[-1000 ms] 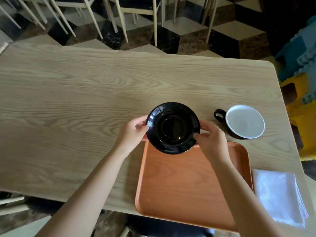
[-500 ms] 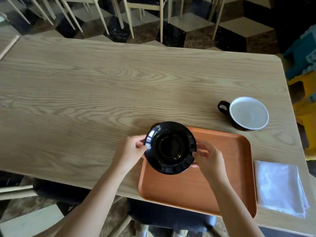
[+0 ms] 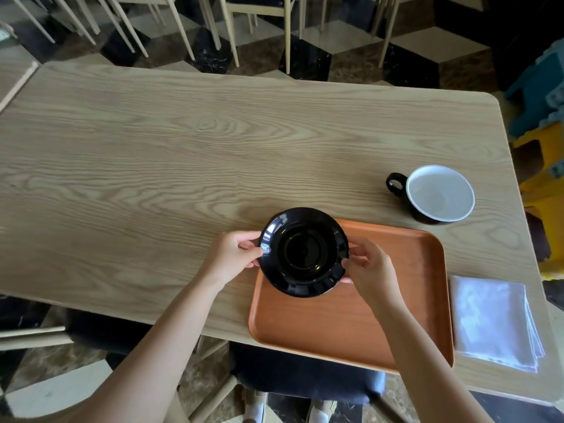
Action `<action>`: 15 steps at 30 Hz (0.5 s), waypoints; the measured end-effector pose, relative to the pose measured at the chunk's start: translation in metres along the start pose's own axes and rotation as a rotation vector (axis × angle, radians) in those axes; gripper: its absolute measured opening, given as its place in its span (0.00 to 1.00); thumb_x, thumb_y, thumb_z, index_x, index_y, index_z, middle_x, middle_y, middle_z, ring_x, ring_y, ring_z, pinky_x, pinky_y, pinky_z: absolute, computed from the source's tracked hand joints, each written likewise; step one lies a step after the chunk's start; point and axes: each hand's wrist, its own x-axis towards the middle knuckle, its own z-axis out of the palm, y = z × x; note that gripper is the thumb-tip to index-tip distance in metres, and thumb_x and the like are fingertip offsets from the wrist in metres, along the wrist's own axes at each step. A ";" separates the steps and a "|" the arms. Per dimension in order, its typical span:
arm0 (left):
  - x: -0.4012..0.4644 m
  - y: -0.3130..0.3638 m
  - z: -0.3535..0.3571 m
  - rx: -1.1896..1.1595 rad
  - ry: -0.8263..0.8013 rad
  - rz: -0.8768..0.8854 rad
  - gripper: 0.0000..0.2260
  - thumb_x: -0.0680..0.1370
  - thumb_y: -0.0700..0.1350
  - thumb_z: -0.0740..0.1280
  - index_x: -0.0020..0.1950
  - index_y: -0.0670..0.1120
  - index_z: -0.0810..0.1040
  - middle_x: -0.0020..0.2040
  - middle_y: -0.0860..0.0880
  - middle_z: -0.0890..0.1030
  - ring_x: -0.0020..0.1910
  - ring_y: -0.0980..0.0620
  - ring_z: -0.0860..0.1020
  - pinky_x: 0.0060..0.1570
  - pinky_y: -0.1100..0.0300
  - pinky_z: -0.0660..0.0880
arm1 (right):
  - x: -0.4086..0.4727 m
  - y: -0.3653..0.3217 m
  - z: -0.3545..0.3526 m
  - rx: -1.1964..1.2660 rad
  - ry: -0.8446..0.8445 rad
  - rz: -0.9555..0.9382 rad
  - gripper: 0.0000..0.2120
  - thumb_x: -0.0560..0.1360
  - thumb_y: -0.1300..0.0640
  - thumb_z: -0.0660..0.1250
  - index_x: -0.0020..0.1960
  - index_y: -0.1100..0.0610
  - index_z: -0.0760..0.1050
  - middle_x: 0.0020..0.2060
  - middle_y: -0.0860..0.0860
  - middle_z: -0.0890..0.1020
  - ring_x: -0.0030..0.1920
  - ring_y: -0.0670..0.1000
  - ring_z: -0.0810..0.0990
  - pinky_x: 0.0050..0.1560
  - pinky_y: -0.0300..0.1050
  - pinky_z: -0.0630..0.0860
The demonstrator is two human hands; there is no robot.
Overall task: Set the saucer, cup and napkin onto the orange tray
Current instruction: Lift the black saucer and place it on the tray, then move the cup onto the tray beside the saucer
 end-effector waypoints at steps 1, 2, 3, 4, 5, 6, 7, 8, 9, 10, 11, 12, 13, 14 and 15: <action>-0.001 0.001 0.000 0.020 -0.005 0.004 0.18 0.72 0.37 0.69 0.62 0.46 0.76 0.32 0.55 0.82 0.29 0.61 0.80 0.32 0.69 0.76 | 0.001 -0.002 0.000 -0.016 -0.008 0.011 0.20 0.70 0.70 0.63 0.51 0.46 0.76 0.41 0.52 0.80 0.40 0.52 0.82 0.34 0.40 0.80; -0.002 0.001 -0.001 0.050 -0.004 0.007 0.18 0.73 0.37 0.69 0.62 0.45 0.76 0.35 0.55 0.82 0.29 0.61 0.80 0.33 0.68 0.76 | 0.001 -0.004 -0.001 -0.042 -0.021 0.029 0.19 0.70 0.69 0.64 0.51 0.47 0.76 0.41 0.52 0.81 0.39 0.52 0.83 0.37 0.41 0.80; -0.004 0.002 -0.001 0.097 0.008 0.017 0.17 0.73 0.39 0.69 0.62 0.45 0.76 0.38 0.53 0.82 0.30 0.60 0.81 0.35 0.67 0.75 | 0.001 -0.006 -0.002 -0.079 -0.039 0.045 0.17 0.70 0.67 0.65 0.53 0.49 0.76 0.42 0.51 0.81 0.39 0.52 0.83 0.41 0.44 0.80; -0.005 0.004 -0.002 0.171 0.038 0.030 0.16 0.73 0.40 0.68 0.61 0.45 0.77 0.41 0.52 0.82 0.32 0.59 0.81 0.37 0.65 0.75 | 0.001 -0.010 -0.004 -0.131 -0.057 0.045 0.17 0.70 0.66 0.66 0.54 0.50 0.76 0.43 0.51 0.82 0.39 0.52 0.82 0.43 0.45 0.78; -0.006 0.007 -0.001 0.267 0.086 0.052 0.16 0.74 0.42 0.67 0.61 0.46 0.76 0.43 0.50 0.83 0.35 0.56 0.82 0.40 0.61 0.75 | 0.001 -0.013 -0.006 -0.200 -0.074 0.023 0.16 0.70 0.65 0.67 0.55 0.51 0.76 0.43 0.50 0.82 0.40 0.52 0.81 0.44 0.43 0.76; -0.007 0.012 0.000 0.379 0.143 0.082 0.16 0.75 0.43 0.66 0.62 0.46 0.76 0.46 0.50 0.83 0.39 0.52 0.82 0.44 0.57 0.76 | 0.002 -0.017 -0.008 -0.277 -0.084 -0.016 0.14 0.70 0.64 0.67 0.54 0.52 0.77 0.42 0.49 0.82 0.41 0.50 0.80 0.42 0.40 0.73; -0.011 0.016 0.000 0.463 0.194 0.126 0.16 0.75 0.43 0.65 0.63 0.47 0.75 0.47 0.51 0.82 0.42 0.50 0.80 0.46 0.54 0.76 | 0.001 -0.020 -0.009 -0.341 -0.072 -0.062 0.12 0.70 0.63 0.67 0.52 0.53 0.77 0.42 0.49 0.81 0.40 0.49 0.79 0.41 0.37 0.71; -0.015 0.034 0.013 0.501 0.218 0.208 0.16 0.76 0.44 0.64 0.63 0.48 0.74 0.47 0.52 0.82 0.43 0.49 0.79 0.46 0.53 0.76 | -0.002 -0.025 -0.029 -0.378 -0.013 -0.114 0.10 0.70 0.63 0.67 0.50 0.54 0.78 0.42 0.49 0.82 0.40 0.48 0.78 0.41 0.36 0.70; -0.021 0.054 0.028 0.505 0.218 0.289 0.15 0.76 0.44 0.64 0.63 0.49 0.74 0.46 0.53 0.81 0.42 0.50 0.79 0.45 0.53 0.76 | -0.007 -0.030 -0.048 -0.404 0.047 -0.171 0.09 0.70 0.64 0.68 0.49 0.55 0.79 0.43 0.50 0.82 0.41 0.48 0.77 0.42 0.37 0.70; -0.027 0.063 0.033 0.486 0.217 0.351 0.14 0.76 0.44 0.63 0.62 0.49 0.75 0.45 0.54 0.81 0.41 0.51 0.78 0.43 0.54 0.77 | -0.009 -0.032 -0.050 -0.431 0.078 -0.235 0.08 0.70 0.64 0.68 0.48 0.57 0.79 0.44 0.52 0.82 0.42 0.49 0.77 0.44 0.39 0.71; -0.030 0.072 0.039 0.478 0.218 0.431 0.14 0.76 0.44 0.63 0.61 0.48 0.76 0.45 0.53 0.81 0.40 0.52 0.78 0.42 0.55 0.77 | -0.011 -0.036 -0.054 -0.464 0.112 -0.300 0.08 0.70 0.64 0.68 0.48 0.58 0.79 0.45 0.53 0.82 0.44 0.51 0.78 0.47 0.40 0.72; -0.032 0.078 0.047 0.501 0.223 0.521 0.13 0.76 0.44 0.64 0.60 0.47 0.76 0.47 0.52 0.81 0.42 0.51 0.79 0.42 0.54 0.77 | -0.012 -0.039 -0.057 -0.515 0.147 -0.359 0.08 0.70 0.64 0.69 0.49 0.58 0.79 0.47 0.54 0.81 0.47 0.53 0.78 0.49 0.41 0.71; -0.034 0.083 0.054 0.544 0.228 0.605 0.13 0.76 0.43 0.65 0.60 0.46 0.77 0.49 0.50 0.81 0.44 0.50 0.80 0.42 0.54 0.78 | -0.013 -0.040 -0.060 -0.578 0.181 -0.410 0.10 0.70 0.63 0.70 0.51 0.59 0.79 0.48 0.55 0.81 0.50 0.56 0.77 0.50 0.43 0.70; -0.034 0.088 0.061 0.582 0.223 0.689 0.13 0.75 0.42 0.66 0.60 0.45 0.77 0.51 0.48 0.82 0.47 0.48 0.80 0.43 0.54 0.78 | -0.012 -0.041 -0.065 -0.644 0.219 -0.450 0.12 0.69 0.62 0.71 0.52 0.60 0.78 0.51 0.56 0.80 0.53 0.58 0.75 0.52 0.46 0.71; -0.033 0.096 0.070 0.614 0.204 0.772 0.14 0.74 0.42 0.67 0.60 0.43 0.77 0.53 0.46 0.81 0.49 0.46 0.80 0.43 0.54 0.78 | -0.010 -0.042 -0.076 -0.710 0.257 -0.466 0.15 0.68 0.61 0.72 0.54 0.60 0.78 0.54 0.58 0.79 0.56 0.60 0.74 0.53 0.50 0.72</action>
